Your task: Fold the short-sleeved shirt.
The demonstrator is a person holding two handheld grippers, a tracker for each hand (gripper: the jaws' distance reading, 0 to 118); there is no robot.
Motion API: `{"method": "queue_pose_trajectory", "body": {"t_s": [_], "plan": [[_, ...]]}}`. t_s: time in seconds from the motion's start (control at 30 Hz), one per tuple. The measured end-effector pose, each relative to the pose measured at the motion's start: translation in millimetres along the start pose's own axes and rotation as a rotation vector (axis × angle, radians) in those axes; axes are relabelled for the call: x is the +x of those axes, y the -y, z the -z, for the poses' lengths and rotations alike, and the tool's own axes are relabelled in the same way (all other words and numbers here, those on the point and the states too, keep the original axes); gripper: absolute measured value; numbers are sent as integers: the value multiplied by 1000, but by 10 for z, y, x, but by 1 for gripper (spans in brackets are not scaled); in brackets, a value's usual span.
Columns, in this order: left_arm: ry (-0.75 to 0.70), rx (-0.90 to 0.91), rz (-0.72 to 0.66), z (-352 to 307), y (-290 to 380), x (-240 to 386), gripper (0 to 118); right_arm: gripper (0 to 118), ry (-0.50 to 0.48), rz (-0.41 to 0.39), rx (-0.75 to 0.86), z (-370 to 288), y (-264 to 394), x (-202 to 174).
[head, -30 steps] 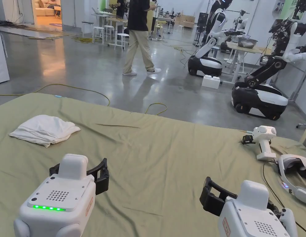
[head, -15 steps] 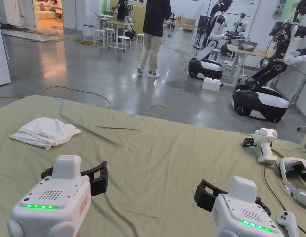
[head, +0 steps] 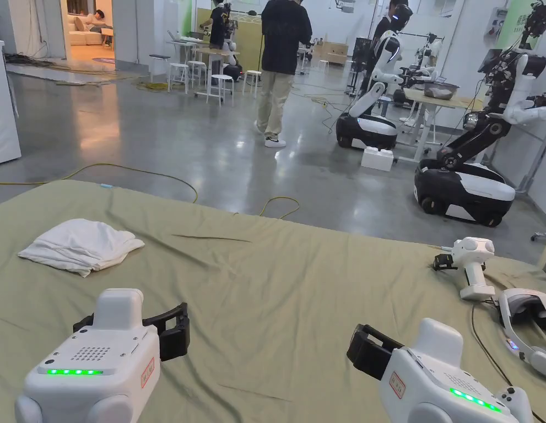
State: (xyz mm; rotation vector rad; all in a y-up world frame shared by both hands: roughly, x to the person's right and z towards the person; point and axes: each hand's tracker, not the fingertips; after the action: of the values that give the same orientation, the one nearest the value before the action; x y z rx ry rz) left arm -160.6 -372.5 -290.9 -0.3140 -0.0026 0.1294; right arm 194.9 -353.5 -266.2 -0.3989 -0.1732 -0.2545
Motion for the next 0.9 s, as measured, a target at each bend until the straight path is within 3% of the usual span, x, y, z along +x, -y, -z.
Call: {"method": "queue_pose_trajectory", "body": {"t_s": [0.13,0.43,0.57,0.9], "plan": [[-5,7,2,-8,-4,-5,93,115,-24,9,-35,-3,-13,59],[30,37,51,-38,-28,41,93,115,52,-69,11,11,-4,6],[-33,109,123,-72,-18,111,94,115,108,-88,29,11,19,-53],[-3,88,113,-80,18,81,94,115,98,-87,12,-119,39,-61]]}}
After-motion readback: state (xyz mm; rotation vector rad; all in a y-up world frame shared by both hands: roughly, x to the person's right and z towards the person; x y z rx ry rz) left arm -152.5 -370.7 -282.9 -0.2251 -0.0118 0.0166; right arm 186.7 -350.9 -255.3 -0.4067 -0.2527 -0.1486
